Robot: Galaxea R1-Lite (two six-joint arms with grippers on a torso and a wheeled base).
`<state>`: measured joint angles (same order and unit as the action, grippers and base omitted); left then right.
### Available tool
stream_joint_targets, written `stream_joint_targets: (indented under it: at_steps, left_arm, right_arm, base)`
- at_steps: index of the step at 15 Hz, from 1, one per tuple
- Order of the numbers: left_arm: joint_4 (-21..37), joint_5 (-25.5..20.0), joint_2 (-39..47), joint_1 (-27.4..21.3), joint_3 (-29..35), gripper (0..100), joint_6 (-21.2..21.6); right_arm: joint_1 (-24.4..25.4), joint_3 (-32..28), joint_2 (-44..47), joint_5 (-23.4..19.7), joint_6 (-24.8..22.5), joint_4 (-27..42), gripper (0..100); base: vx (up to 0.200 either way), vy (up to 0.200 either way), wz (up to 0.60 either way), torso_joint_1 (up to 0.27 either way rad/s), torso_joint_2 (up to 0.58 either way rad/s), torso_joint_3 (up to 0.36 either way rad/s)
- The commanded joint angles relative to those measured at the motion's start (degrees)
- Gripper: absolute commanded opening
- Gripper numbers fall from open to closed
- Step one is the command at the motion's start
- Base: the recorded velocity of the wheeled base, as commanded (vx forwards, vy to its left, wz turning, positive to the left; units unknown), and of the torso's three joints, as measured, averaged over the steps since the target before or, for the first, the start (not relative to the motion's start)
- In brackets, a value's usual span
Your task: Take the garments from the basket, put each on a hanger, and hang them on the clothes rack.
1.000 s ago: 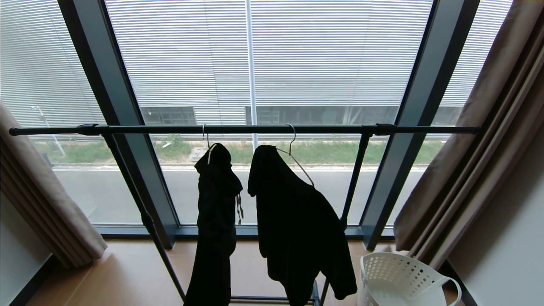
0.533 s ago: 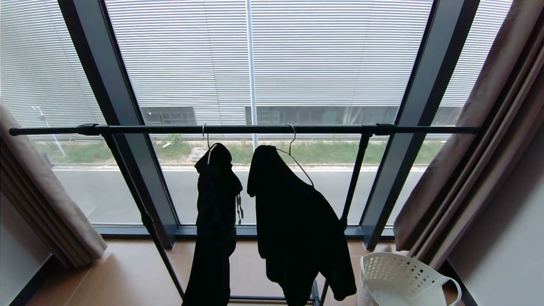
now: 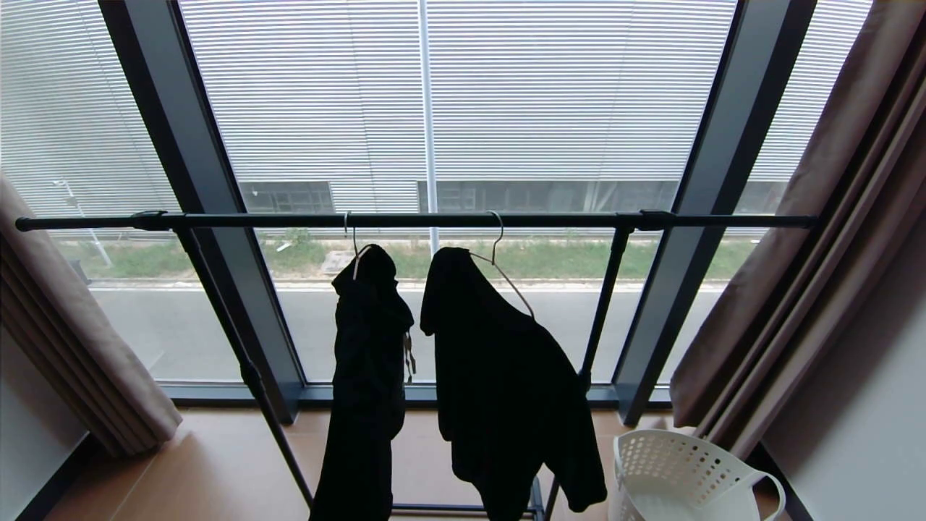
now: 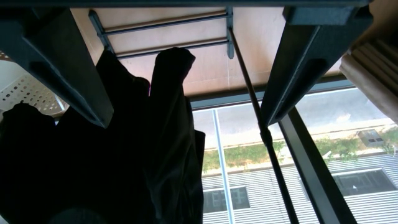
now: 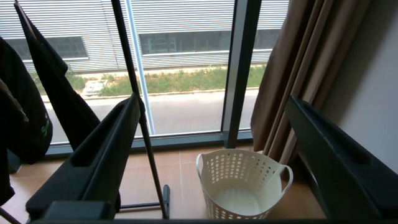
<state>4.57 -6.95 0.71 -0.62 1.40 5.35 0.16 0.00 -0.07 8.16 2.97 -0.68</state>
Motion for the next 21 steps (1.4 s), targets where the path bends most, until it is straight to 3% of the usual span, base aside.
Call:
stream_joint_targets:
  at_steps: [1, 21]
  left_arm:
    - [0.0, 0.01, 0.08, 0.01, 0.0, 100, 0.01]
    - [0.0, 0.01, 0.08, 0.01, 0.0, 100, 0.01]
  right_arm:
    - [0.02, 0.0, 0.07, 0.02, 0.01, -0.02, 100]
    - [0.02, 0.0, 0.07, 0.02, -0.07, -0.02, 100]
  base:
    - [0.0, 0.0, 0.0, 0.0, 0.0, 0.0]
    - [0.0, 0.0, 0.0, 0.0, 0.0, 0.0]
